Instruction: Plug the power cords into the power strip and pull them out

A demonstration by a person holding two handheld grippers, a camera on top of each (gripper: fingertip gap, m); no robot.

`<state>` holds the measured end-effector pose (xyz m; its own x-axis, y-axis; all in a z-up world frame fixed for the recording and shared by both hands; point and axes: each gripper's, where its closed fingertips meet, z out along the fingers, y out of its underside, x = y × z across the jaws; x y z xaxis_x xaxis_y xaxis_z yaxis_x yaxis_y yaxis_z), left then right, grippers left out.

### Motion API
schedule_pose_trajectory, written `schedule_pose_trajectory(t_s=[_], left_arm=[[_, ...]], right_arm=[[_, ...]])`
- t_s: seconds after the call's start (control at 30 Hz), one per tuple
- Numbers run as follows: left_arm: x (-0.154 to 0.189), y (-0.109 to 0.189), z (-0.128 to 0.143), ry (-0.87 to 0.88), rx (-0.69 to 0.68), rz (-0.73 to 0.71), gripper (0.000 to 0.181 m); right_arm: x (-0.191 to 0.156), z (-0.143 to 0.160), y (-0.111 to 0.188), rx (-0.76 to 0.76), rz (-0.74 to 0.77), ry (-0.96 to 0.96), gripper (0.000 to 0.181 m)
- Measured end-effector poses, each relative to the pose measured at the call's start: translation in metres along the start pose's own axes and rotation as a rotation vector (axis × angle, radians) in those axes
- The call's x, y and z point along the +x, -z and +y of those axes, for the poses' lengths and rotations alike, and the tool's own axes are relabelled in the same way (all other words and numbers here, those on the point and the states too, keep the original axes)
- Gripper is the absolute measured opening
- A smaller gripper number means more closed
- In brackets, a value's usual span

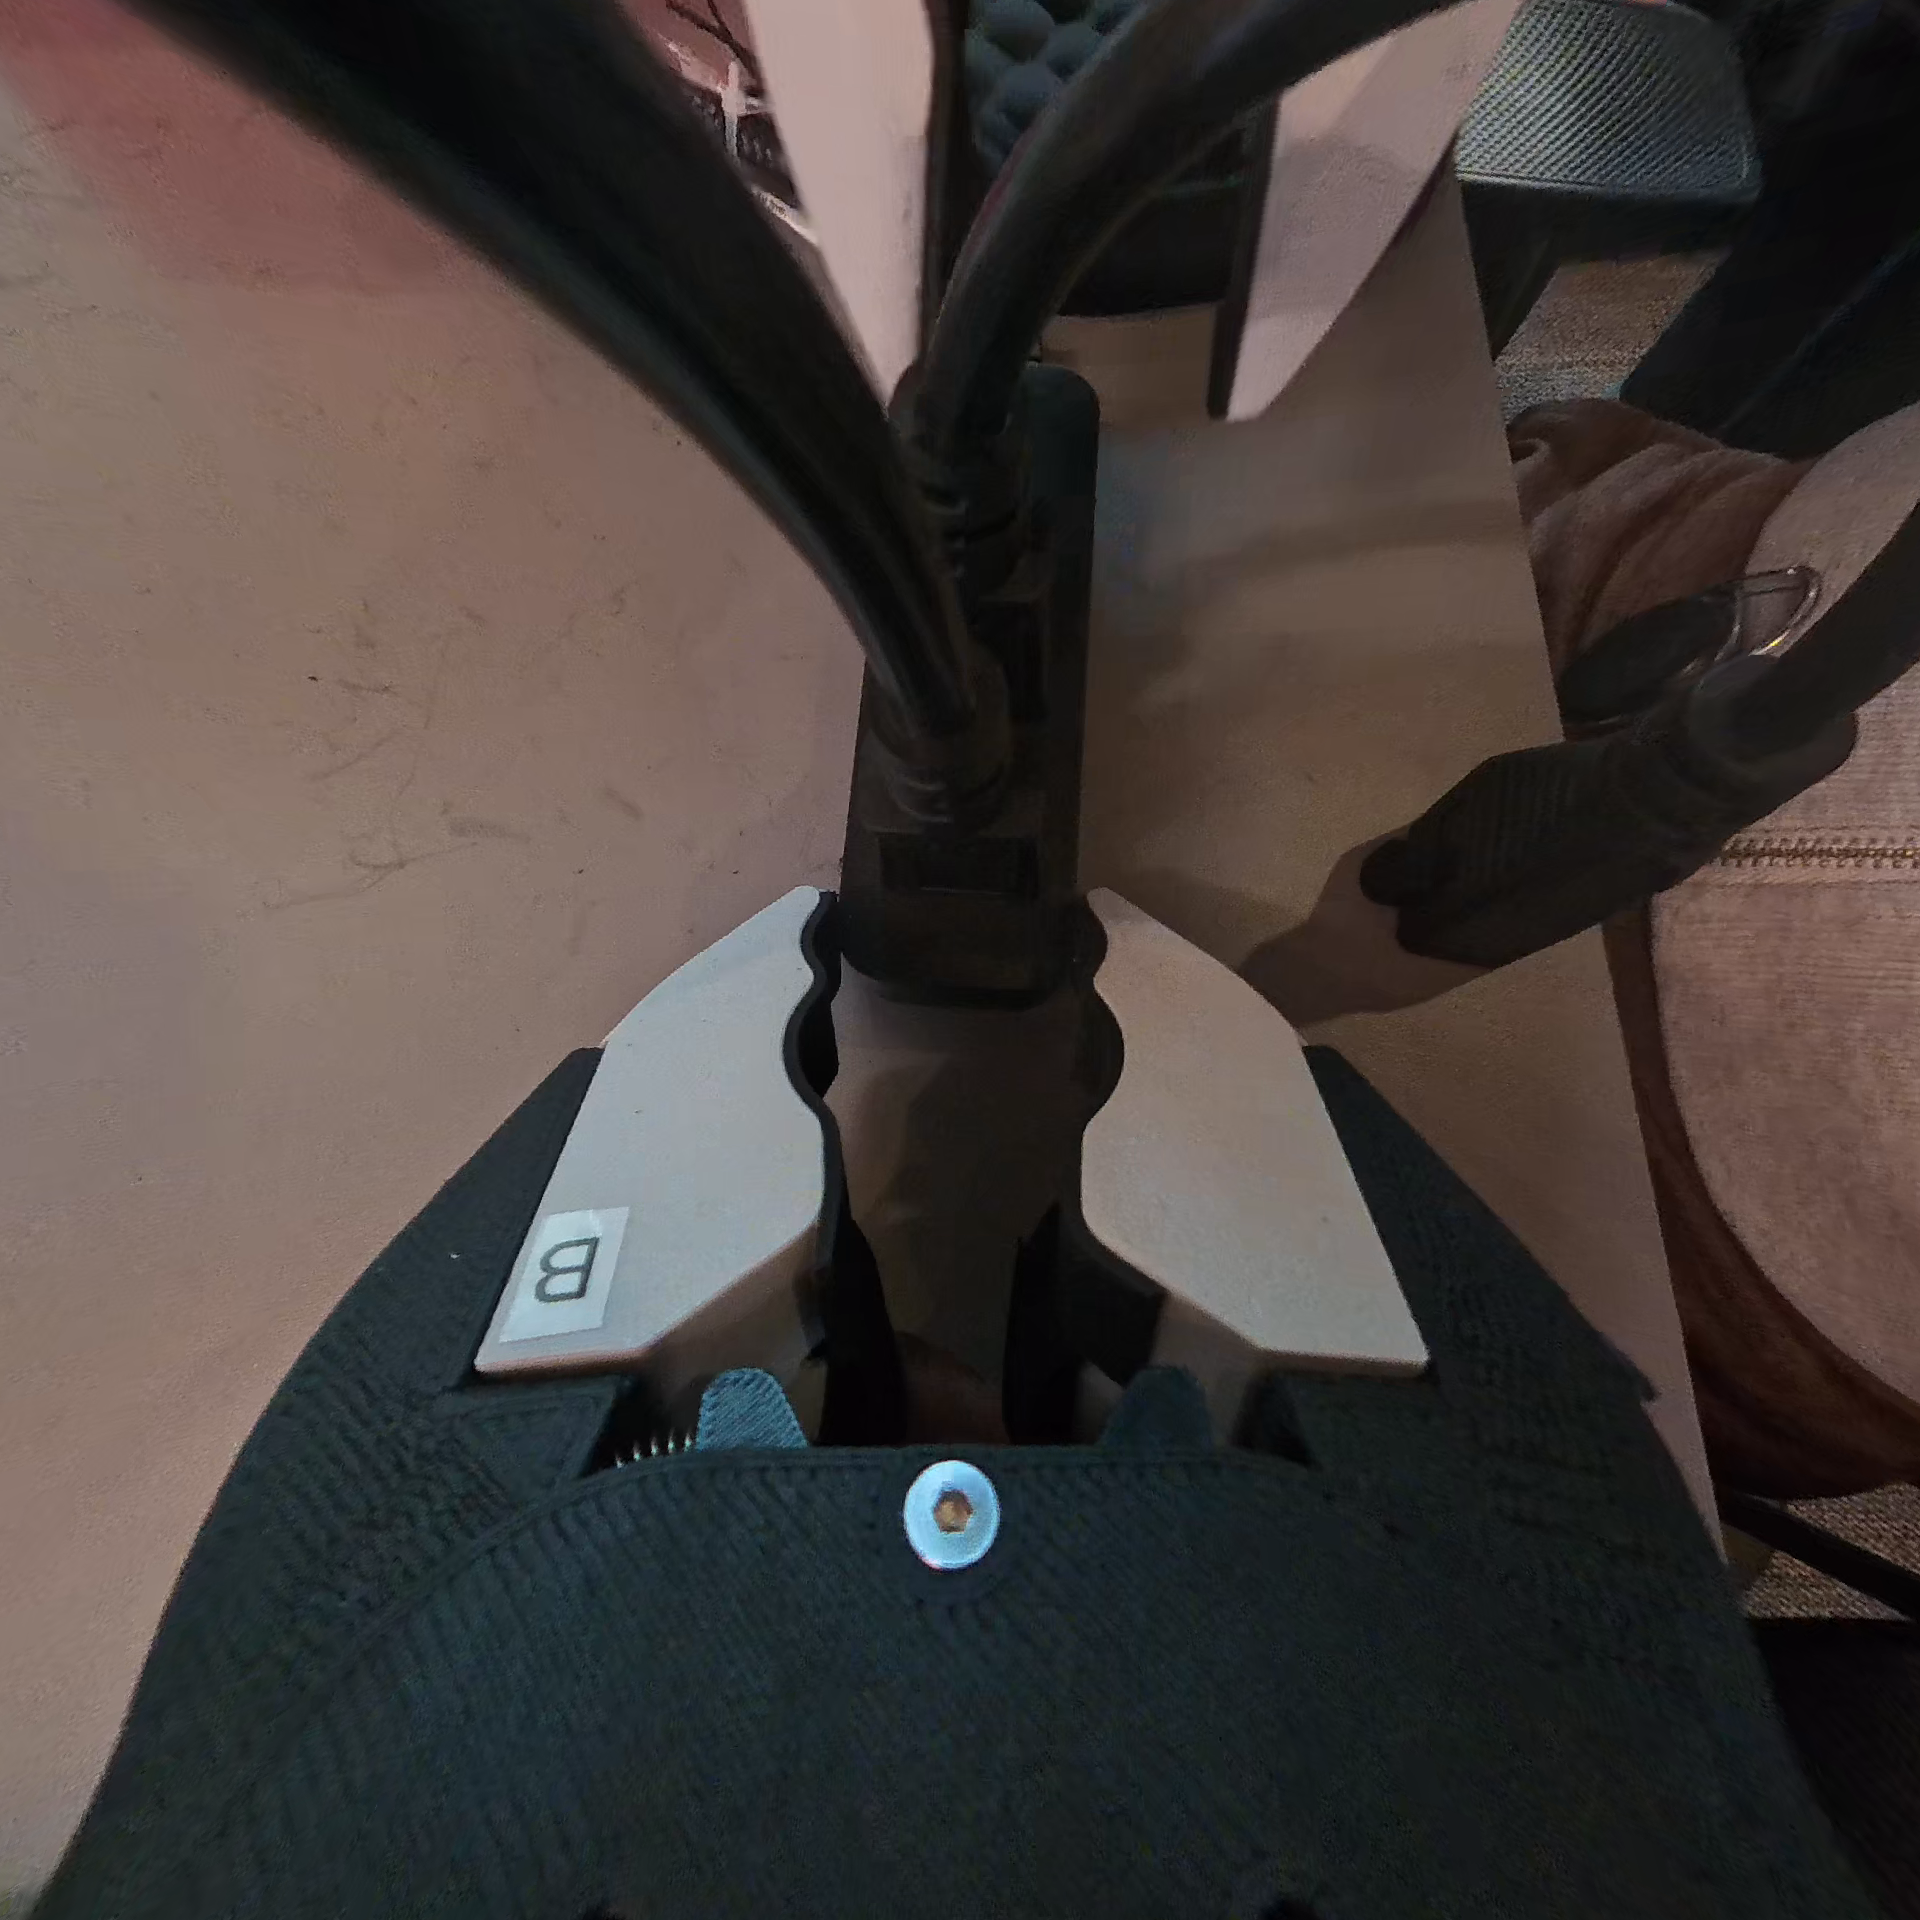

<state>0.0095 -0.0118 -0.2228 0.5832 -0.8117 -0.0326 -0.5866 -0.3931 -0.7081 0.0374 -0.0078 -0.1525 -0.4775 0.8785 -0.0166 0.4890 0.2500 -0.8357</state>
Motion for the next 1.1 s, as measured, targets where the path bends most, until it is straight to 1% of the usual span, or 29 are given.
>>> schedule_pose_trajectory(t_s=[0.2, 0.33, 0.4, 0.5, 0.63, 0.77, 0.93, 1.0, 1.1], left_arm=[[0.0, 0.0, 0.0, -0.001, -0.001, -0.001, 0.042], [0.0, 0.0, 0.001, -0.005, -0.007, -0.005, 0.042], [0.0, 0.0, 0.001, -0.007, -0.011, -0.009, 0.042], [0.002, -0.002, 0.005, -0.011, -0.039, -0.008, 0.044], [0.006, -0.005, 0.003, -0.023, -0.041, 0.009, 0.044], [0.006, -0.003, 0.004, -0.019, -0.043, 0.011, 0.044], [0.006, -0.003, 0.003, -0.011, -0.045, 0.013, 0.044], [0.005, -0.001, 0.004, -0.007, -0.041, 0.01, 0.044], [0.008, -0.003, 0.004, -0.014, -0.043, 0.013, 0.044]], right_arm=[[0.008, 0.004, -0.012, -0.29, -0.045, 0.128, 0.022], [0.01, 0.007, -0.013, -0.436, -0.063, 0.139, 0.019], [0.01, 0.007, -0.015, -0.498, -0.049, 0.144, 0.019], [0.008, 0.005, -0.019, -0.517, -0.006, 0.145, 0.02], [0.008, 0.009, -0.014, -0.523, -0.033, 0.137, 0.02], [0.008, 0.008, -0.017, -0.553, 0.0, 0.175, 0.02], [0.009, 0.008, -0.018, -0.579, -0.046, 0.169, 0.02], [0.008, 0.007, -0.019, -0.573, -0.023, 0.181, 0.02], [0.008, 0.01, -0.016, -0.547, -0.034, 0.154, 0.021]])
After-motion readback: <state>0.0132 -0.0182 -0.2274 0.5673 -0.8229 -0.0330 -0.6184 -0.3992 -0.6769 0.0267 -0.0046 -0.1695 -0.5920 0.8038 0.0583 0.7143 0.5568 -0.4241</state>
